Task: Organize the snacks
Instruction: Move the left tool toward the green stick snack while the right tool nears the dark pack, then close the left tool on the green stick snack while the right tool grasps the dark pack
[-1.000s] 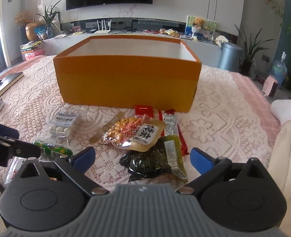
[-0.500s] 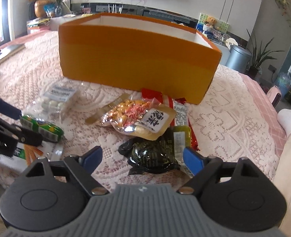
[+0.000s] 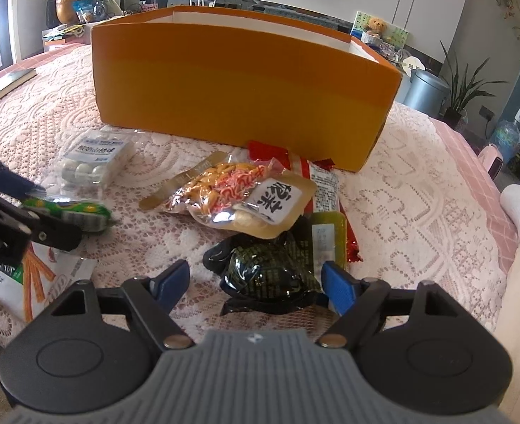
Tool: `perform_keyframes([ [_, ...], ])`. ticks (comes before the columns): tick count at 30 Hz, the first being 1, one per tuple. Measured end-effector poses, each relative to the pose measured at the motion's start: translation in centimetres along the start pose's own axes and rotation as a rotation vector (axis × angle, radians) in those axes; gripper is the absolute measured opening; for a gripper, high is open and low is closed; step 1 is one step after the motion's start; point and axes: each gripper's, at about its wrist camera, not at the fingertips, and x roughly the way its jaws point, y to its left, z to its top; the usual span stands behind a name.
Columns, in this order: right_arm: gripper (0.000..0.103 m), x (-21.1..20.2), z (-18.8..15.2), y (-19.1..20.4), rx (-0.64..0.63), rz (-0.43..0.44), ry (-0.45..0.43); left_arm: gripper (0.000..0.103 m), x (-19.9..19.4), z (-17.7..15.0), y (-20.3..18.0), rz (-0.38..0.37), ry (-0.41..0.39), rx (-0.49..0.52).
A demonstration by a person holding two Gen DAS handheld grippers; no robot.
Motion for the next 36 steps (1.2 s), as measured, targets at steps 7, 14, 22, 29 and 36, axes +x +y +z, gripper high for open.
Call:
perform_keyframes([
  [7,0.078,0.0,0.0,0.0,0.003,-0.001,0.0,0.051,-1.2,0.5,-0.3,-0.136,0.031,-0.05],
  [14,0.077,0.0,-0.1,-0.1,0.011,-0.001,0.004,0.054,-0.1,0.9,-1.7,-0.122,0.057,-0.027],
  [22,0.078,0.2,-0.2,-0.3,0.02,-0.004,-0.003,0.055,1.5,1.6,-4.1,-0.073,0.053,0.056],
  [29,0.06,0.1,-0.2,-1.2,0.066,0.008,0.005,0.047,2.6,1.7,-5.7,-0.04,0.021,0.122],
  [36,0.056,-0.7,-0.2,-1.1,0.046,-0.001,0.007,0.03,2.8,1.8,-5.7,-0.015,-0.013,0.105],
])
